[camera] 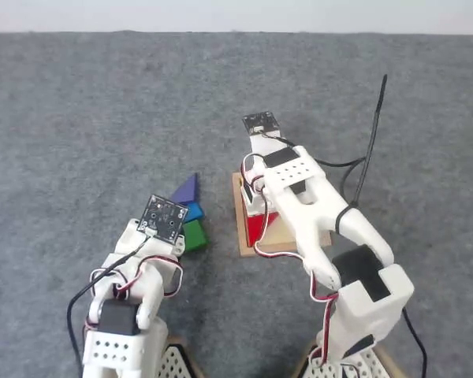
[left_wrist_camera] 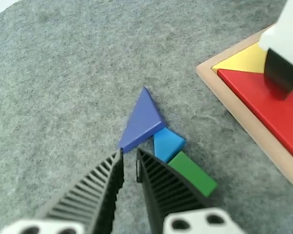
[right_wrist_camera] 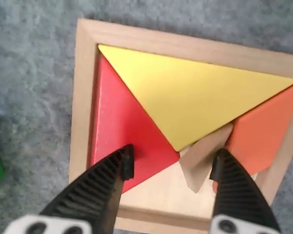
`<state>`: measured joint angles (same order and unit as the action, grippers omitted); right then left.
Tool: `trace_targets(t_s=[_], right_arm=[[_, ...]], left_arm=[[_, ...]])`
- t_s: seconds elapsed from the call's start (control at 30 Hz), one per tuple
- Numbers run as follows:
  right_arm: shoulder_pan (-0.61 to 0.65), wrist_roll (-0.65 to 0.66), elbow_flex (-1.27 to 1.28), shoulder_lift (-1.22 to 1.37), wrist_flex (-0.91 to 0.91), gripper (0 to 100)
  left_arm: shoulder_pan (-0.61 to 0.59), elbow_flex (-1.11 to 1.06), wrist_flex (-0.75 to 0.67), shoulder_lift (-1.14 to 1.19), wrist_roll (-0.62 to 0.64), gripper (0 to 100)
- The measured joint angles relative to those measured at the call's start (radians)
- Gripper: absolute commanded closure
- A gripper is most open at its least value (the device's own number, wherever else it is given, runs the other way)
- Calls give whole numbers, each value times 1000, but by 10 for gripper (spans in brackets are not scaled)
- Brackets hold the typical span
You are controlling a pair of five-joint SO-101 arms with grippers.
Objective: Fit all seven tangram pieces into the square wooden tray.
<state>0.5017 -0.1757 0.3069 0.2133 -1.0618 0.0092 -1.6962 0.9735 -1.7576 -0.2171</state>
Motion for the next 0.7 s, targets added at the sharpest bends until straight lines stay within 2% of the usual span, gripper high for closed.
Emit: trace_targets(t_s=[0.27,0.57,0.7], right_arm=[[0,0,0,-69,-14,783],[118,0,26,-127,-18,783],[117,0,26,-78,-18,783]], left_arm=[[0,0,0,0,0,949],[0,0,0,0,0,949],[0,0,0,0,0,949]])
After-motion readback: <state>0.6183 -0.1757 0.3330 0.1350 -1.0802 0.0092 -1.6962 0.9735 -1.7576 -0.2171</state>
